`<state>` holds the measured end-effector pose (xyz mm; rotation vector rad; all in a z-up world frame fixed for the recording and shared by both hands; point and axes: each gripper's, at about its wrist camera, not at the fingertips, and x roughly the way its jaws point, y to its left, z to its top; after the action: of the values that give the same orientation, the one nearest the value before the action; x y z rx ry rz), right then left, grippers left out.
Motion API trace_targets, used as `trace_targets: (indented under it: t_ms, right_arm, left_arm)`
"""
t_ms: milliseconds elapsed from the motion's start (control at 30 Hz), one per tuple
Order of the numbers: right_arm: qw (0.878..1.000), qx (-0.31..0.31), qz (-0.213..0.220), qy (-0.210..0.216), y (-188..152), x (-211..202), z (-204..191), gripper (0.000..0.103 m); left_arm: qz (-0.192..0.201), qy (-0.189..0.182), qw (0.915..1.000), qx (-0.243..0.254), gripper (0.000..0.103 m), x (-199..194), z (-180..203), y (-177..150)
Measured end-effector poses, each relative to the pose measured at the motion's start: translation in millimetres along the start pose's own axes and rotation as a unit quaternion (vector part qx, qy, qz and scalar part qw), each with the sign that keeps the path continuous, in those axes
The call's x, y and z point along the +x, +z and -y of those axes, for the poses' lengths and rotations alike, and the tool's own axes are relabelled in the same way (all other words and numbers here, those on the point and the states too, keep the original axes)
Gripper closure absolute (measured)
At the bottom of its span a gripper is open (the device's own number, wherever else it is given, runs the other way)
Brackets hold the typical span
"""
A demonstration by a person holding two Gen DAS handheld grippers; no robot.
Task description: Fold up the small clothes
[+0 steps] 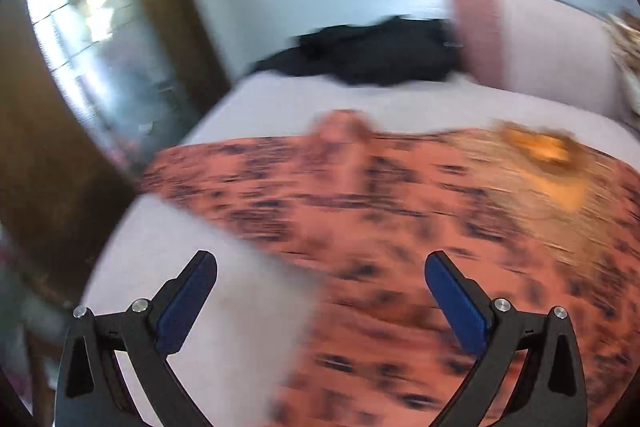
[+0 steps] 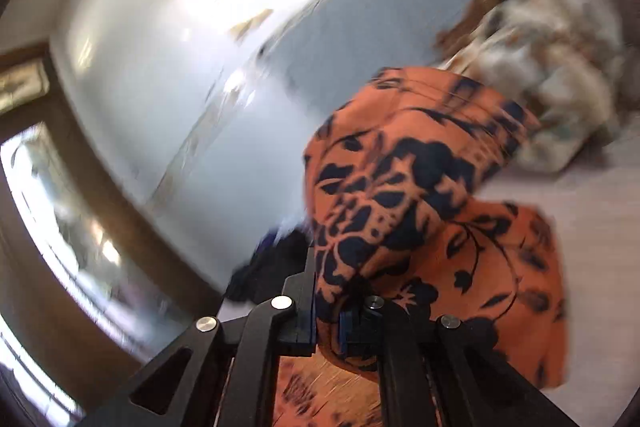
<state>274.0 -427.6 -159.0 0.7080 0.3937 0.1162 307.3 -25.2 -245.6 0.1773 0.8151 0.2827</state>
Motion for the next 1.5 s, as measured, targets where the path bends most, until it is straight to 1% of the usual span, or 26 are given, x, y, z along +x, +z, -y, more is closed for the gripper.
trace_targets:
  t_ms: [67,167,233,267,333,367,400,433,467,500,567,667,767,833,900,933,1000,1067,1100,1167,1200,1233,1300,1367,1433,1500]
  right_arm:
    - [0.998,-0.013,-0.065,0.004,-33.4,50.5,-28.9,0.096]
    - [0.988,-0.04,-0.145,-0.016,-91.8,116.6,-59.7,0.096]
    - [0.979,-0.052,-0.194,-0.029,-128.9,151.8,-70.8,0.095]
    - [0.974,-0.053,-0.217,-0.04,-146.4,166.8,-73.1,0.092]
    - [0.964,-0.038,-0.259,-0.047,-183.0,185.5,-70.5,0.089]
    - [0.959,-0.033,-0.277,-0.056,-196.9,192.7,-70.2,0.08]
    - [0.954,-0.029,-0.291,-0.06,-209.2,192.0,-69.4,0.066]
    - [0.959,-0.029,-0.277,-0.05,-211.6,189.5,-73.5,0.056]
    - [0.962,-0.028,-0.269,-0.027,-211.4,184.5,-77.4,0.026]
    - [0.961,-0.018,-0.276,0.0,-213.1,176.8,-80.2,0.013]
    - [0.96,-0.005,-0.28,0.027,-209.7,162.4,-84.8,0.013]
    - [0.957,-0.023,-0.281,0.07,-193.4,135.2,-86.9,0.013]
    - [0.962,0.006,-0.251,0.104,-168.5,107.9,-73.8,0.013]
    - [0.97,0.023,-0.225,0.089,-152.9,103.3,-67.6,0.013]
    - [0.97,0.065,-0.226,0.064,-146.0,106.0,-48.5,0.013]
    - [0.967,0.093,-0.23,0.052,-145.0,109.2,-38.9,0.013]
    - [0.956,0.153,-0.249,0.025,-155.8,126.9,-17.9,0.014]
    - [0.949,0.196,-0.247,-0.007,-168.0,142.5,-4.6,0.015]
    - [0.945,0.22,-0.242,-0.003,-173.4,149.1,-2.1,0.016]
    - [0.935,0.253,-0.248,0.023,-183.6,164.0,-10.2,0.017]
    - [0.933,0.251,-0.254,0.039,-185.8,170.6,-23.7,0.017]
    - [0.936,0.237,-0.251,0.063,-185.6,173.9,-38.6,0.017]
    - [0.952,0.166,-0.232,0.114,-174.9,169.1,-85.7,0.017]
    - [0.958,0.094,-0.222,0.158,-165.7,159.2,-124.7,0.017]
    - [0.958,0.054,-0.221,0.172,-162.4,152.9,-138.8,0.017]
    - [0.963,0.035,-0.223,0.145,-160.7,150.4,-132.6,0.017]
  left_arm:
    - [-0.02,0.017,0.9991,-0.032,0.0,15.7,-25.8,5.3]
    - [-0.046,0.023,0.9952,-0.083,0.0,34.1,-59.4,11.0]
    - [-0.064,0.027,0.992,-0.105,0.0,45.9,-74.9,14.0]
    - [-0.069,0.027,0.9909,-0.113,0.0,48.8,-79.2,11.8]
    - [-0.076,0.018,0.9883,-0.131,0.0,52.1,-90.5,7.0]
    - [-0.079,0.011,0.9872,-0.138,0.0,52.6,-94.0,7.4]
    - [-0.079,0.001,0.9863,-0.145,0.0,52.5,-97.4,8.7]
    - [-0.077,-0.006,0.986,-0.148,0.0,50.9,-98.1,9.3]
    - [-0.072,-0.011,0.986,-0.15,0.0,48.4,-98.9,10.8]
    - [-0.066,-0.015,0.9861,-0.152,0.0,46.6,-98.5,12.5]
    - [-0.054,-0.029,0.9862,-0.154,0.0,41.9,-96.6,15.7]
    - [-0.038,-0.049,0.9868,-0.15,0.0,34.9,-90.5,19.0]
    - [-0.027,-0.039,0.9906,-0.128,0.0,31.0,-77.6,18.9]
    - [-0.03,-0.029,0.9921,-0.118,0.0,31.2,-71.7,17.7]
    - [-0.038,-0.027,0.9923,-0.115,0.0,33.3,-69.9,15.9]
    - [-0.041,-0.025,0.9921,-0.116,0.0,34.5,-70.6,15.3]
    - [-0.047,-0.015,0.9915,-0.121,0.0,38.2,-75.6,14.2]
    - [-0.053,-0.01,0.9897,-0.132,0.0,41.7,-84.6,13.5]
    - [-0.056,-0.01,0.9882,-0.142,0.0,43.4,-91.1,13.4]
    - [-0.058,-0.003,0.9855,-0.159,0.0,45.5,-102.6,12.7]
    - [-0.059,0.001,0.984,-0.168,0.0,46.4,-108.6,12.6]
    - [-0.059,0.004,0.9829,-0.174,0.0,47.2,-112.7,12.7]
    - [-0.059,0.011,0.9807,-0.186,0.0,48.5,-119.9,12.1]
    - [-0.062,0.009,0.9791,-0.193,0.0,49.5,-123.5,10.8]
    - [-0.062,0.004,0.979,-0.194,0.0,49.7,-123.3,10.6]
    - [-0.061,0.003,0.9805,-0.187,0.0,48.7,-118.9,11.3]
